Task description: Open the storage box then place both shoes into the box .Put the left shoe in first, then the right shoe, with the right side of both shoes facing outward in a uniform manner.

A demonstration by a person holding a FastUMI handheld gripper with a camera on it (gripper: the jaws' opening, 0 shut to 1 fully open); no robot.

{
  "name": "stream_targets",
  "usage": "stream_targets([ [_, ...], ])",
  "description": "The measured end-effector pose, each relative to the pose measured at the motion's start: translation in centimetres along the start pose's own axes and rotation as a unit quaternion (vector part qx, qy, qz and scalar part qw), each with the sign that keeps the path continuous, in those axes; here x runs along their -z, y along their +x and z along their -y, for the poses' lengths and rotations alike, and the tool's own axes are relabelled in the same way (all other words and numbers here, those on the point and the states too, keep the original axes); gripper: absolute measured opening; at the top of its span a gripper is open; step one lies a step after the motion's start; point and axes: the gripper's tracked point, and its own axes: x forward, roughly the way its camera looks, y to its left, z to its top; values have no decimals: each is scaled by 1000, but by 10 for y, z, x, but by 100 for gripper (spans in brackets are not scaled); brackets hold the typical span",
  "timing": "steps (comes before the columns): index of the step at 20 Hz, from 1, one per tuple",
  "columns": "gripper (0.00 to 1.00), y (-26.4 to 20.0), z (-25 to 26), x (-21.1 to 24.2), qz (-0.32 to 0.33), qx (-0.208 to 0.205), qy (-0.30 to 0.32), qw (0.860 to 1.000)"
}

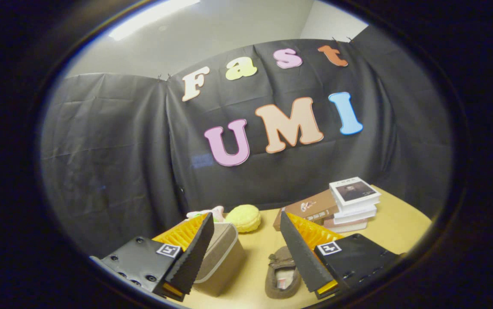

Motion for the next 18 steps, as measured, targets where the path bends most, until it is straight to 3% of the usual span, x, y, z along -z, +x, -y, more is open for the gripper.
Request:
stream_targets([
  [6, 99, 13, -30, 53, -88, -65, 103, 989],
  [10, 99, 14, -55, 88, -152, -126, 220, 955],
  [13, 100, 17, -56, 115, -186, -136, 304, 925],
  [18, 100, 15, -64, 145, -225, -151, 353, 896],
])
